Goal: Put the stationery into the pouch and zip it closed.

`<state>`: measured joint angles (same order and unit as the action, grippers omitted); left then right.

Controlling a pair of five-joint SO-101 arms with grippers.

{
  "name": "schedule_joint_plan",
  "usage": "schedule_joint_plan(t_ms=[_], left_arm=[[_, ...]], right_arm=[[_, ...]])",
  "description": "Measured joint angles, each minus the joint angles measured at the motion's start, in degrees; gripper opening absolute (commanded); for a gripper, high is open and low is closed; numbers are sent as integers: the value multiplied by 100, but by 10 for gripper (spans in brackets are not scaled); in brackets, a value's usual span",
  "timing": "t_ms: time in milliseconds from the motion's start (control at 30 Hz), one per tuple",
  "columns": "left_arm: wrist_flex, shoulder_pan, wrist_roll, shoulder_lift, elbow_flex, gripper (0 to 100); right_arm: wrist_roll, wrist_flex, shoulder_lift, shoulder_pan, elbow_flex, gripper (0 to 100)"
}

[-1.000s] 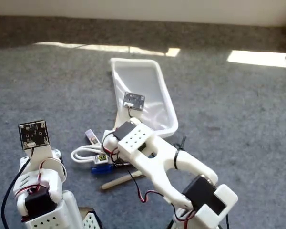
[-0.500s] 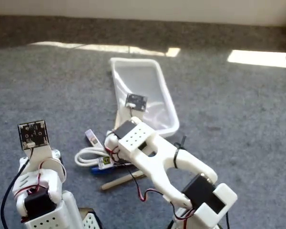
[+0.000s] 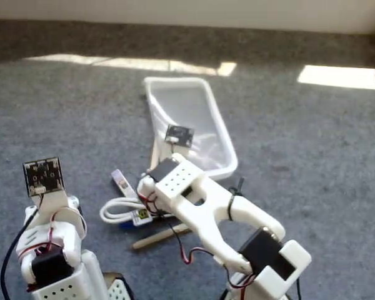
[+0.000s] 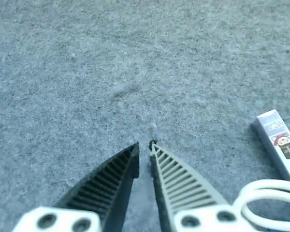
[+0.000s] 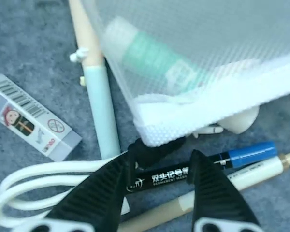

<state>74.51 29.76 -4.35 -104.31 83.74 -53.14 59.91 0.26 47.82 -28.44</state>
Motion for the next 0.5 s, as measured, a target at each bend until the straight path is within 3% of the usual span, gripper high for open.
schedule_joint_plan(t_ms=[333, 500], left_arm=[[0, 0, 0, 0, 0, 60], [0, 0, 0, 0, 0, 60]], right_arm=[[-9, -308, 413, 0, -18, 175], [-9, -316, 545, 0, -9, 43]])
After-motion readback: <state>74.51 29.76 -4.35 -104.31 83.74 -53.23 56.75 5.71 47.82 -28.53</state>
